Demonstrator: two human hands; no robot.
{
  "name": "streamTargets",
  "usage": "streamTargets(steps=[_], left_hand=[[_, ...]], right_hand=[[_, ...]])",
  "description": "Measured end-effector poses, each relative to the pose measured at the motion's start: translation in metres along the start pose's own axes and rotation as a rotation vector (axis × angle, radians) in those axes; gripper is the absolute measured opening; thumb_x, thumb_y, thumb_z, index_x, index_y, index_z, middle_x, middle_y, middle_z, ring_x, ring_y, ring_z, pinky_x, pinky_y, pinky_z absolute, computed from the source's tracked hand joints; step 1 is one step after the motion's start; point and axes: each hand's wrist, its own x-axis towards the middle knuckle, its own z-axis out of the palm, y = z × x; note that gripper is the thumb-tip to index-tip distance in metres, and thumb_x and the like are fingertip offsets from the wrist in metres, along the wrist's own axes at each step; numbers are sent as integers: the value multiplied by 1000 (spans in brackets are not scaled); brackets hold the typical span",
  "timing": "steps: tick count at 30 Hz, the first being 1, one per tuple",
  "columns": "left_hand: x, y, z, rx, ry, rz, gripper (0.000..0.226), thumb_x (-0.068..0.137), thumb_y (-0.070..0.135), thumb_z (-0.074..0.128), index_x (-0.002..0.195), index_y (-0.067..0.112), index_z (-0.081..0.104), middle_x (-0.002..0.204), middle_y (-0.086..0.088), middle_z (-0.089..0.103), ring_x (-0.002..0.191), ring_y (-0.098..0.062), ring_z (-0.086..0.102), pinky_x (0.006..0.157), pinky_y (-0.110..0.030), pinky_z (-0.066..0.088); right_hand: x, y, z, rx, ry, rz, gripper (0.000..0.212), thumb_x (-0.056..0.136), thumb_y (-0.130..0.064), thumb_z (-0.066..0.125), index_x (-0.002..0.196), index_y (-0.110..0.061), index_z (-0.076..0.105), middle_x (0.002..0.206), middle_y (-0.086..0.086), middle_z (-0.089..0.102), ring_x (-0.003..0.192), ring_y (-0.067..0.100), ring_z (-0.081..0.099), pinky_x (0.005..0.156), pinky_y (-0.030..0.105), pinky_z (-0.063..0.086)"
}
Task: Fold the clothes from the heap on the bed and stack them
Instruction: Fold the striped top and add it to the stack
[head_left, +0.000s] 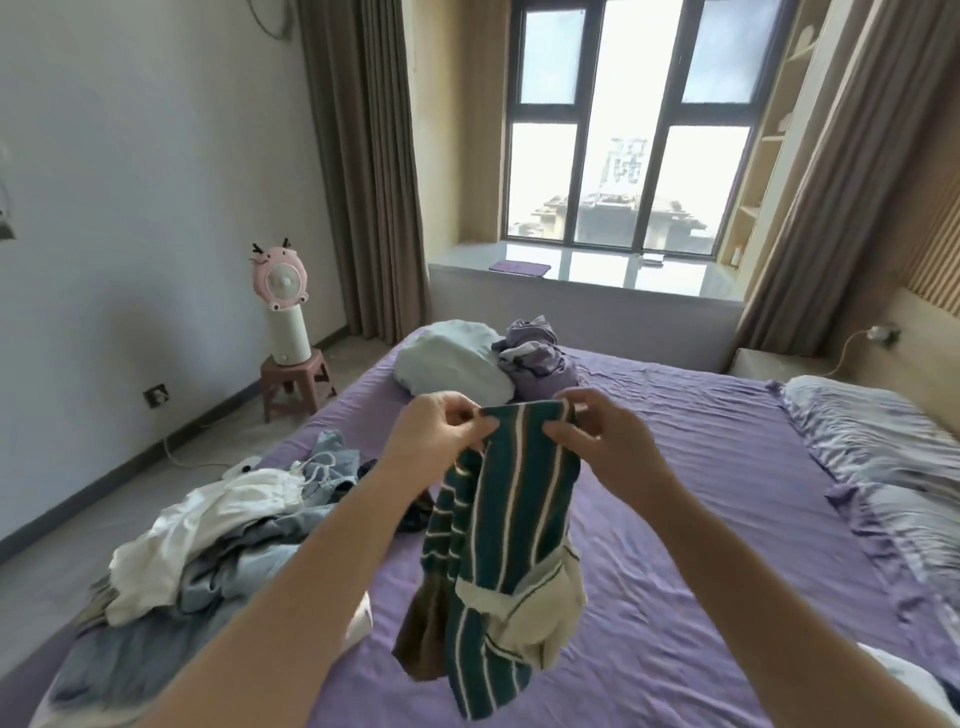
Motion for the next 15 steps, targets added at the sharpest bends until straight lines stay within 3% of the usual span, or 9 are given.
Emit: streamTargets(steps=[2,4,6,7,9,10,13,15], left_hand=[[-17,15,-3,48,-2,62,14,82,30,74,72,21,67,57,15,63,54,0,57,61,-19,46],[-30,25,-2,5,15,98,16,80,30,74,71,21,64,78,12,67,74,0,62,72,-16,46],[-47,35,3,-219,-73,71,22,76,27,77,86,15,61,107,4,65,104,-14,62,90,-24,48],[-56,40,8,-364,-184,44,36,73,26,77,100,13,58,112,4,65,109,-18,62,90,-25,50],[-69,50,21,-493,-367,9,59,74,19,77,125,17,48,112,2,68,106,-19,66,83,-25,54],[-74,56,28,-494,-409,17,57,77,14,77,127,15,49,109,-2,70,103,-21,67,81,-25,54],[-85,73,42,-420,-343,66,28,83,12,72,108,2,64,97,-9,73,89,-22,70,74,-23,55],[-86,79,47,-411,-295,87,26,84,15,71,106,2,64,95,-10,72,87,-20,70,72,-21,54]], right_hand=[[-10,-16,-24,14,-6,7,22,79,-28,74,96,-26,60,82,-16,66,75,-1,64,63,9,45],[-20,-29,-39,150,-39,12,20,77,-24,76,92,-23,63,86,-9,70,80,8,68,69,15,51],[-33,-42,-48,313,-119,5,18,79,-16,75,94,-17,65,89,2,73,84,18,70,70,22,56],[-40,-48,-50,364,-153,-5,19,79,-12,73,97,-14,66,90,5,73,83,20,71,68,22,56],[-52,-56,-55,368,-172,-35,19,80,-9,72,98,-9,67,86,3,74,80,18,72,65,20,56],[-58,-60,-58,355,-162,-44,17,81,-9,72,98,-10,67,83,-1,74,77,14,71,64,18,54],[-81,-56,-70,399,-141,-2,19,84,-13,69,102,-10,66,84,-5,73,80,10,70,68,16,53],[-101,-43,-74,423,-202,60,25,86,-18,65,109,-9,62,95,3,71,87,16,70,73,21,55]])
